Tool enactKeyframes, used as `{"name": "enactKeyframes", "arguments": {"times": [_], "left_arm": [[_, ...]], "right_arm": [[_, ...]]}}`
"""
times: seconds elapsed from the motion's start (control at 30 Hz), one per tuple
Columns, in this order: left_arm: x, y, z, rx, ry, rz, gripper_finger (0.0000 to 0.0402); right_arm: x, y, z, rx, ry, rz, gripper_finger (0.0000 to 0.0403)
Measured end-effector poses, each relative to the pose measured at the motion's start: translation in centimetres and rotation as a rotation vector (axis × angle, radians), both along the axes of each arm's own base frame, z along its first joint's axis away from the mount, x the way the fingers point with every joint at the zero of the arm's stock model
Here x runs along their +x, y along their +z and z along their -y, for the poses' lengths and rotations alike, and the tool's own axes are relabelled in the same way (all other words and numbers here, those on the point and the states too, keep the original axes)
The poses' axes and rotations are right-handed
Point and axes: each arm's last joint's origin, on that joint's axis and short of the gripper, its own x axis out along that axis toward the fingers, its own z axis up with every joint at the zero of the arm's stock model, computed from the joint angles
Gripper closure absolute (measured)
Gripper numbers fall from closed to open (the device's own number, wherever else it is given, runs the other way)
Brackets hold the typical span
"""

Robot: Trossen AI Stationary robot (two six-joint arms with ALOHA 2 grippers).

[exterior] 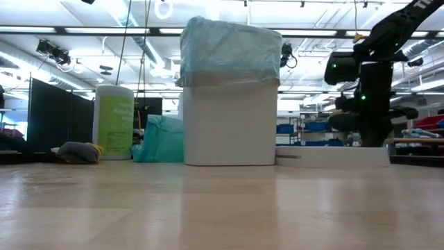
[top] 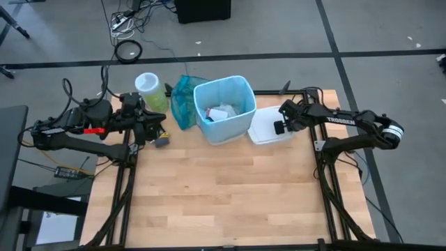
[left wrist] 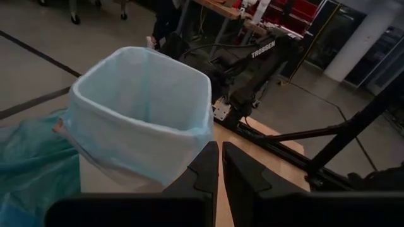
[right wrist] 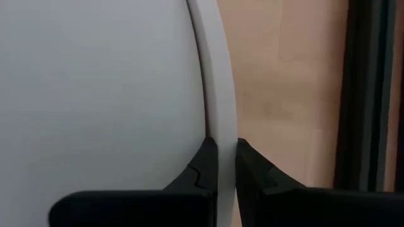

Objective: Place trash/remove bag and relplace
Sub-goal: Put the white trash lid on the white trash bin

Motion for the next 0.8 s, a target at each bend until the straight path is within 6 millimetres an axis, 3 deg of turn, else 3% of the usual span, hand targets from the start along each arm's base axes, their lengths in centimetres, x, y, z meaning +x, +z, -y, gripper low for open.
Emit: {"name": "enactKeyframes", "arguments": {"times": [0.3, 0.8], "left_arm": [[0.0, 0.0, 0.0, 0.050, -0.006, -0.014, 0.0371], [0.2, -0.1, -0.1, 0.079, 0.013, -0.032, 0.0371]], "right_arm": [[-0.9, 1.5, -1.4, -0.032, 0.162, -0.045, 0.0385], [-3.4, 7.2, -1.6, -0.343, -0.039, 0.015, 0.0385]]}}
